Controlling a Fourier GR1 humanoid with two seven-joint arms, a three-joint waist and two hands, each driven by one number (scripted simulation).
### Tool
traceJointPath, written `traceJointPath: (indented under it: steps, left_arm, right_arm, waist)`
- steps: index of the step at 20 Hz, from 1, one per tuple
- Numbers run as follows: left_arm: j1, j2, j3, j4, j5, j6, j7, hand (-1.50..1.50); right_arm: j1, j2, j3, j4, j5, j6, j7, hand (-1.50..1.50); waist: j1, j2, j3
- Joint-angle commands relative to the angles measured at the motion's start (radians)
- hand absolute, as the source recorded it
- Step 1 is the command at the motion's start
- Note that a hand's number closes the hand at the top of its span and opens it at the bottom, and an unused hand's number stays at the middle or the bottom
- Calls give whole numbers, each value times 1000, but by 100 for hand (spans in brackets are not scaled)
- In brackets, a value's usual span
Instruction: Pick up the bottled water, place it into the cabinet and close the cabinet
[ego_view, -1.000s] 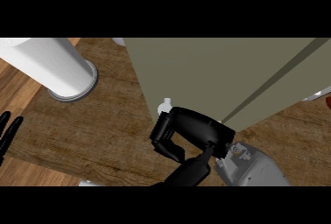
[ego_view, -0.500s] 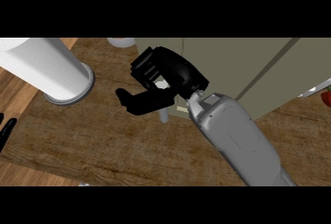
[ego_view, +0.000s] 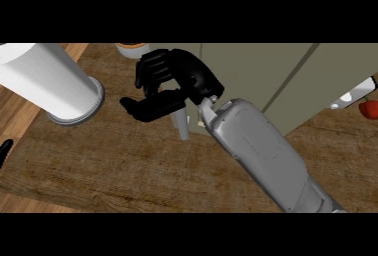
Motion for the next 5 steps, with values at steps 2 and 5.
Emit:
traceJointPath:
  steps: [2,5]
  left_arm:
    - [16,-15,-3,4,-5,-13,-11,-150]
    - [20,-4,16,1,6,-11,-6,-150]
  right_arm:
    - [-122,-1,-135,159,-14,-150,-83,-150]
    - [-139,-1,-121,184,-56,-164,-98,-150]
  waist:
    - [-6,26,0]
    - [-10,26,1]
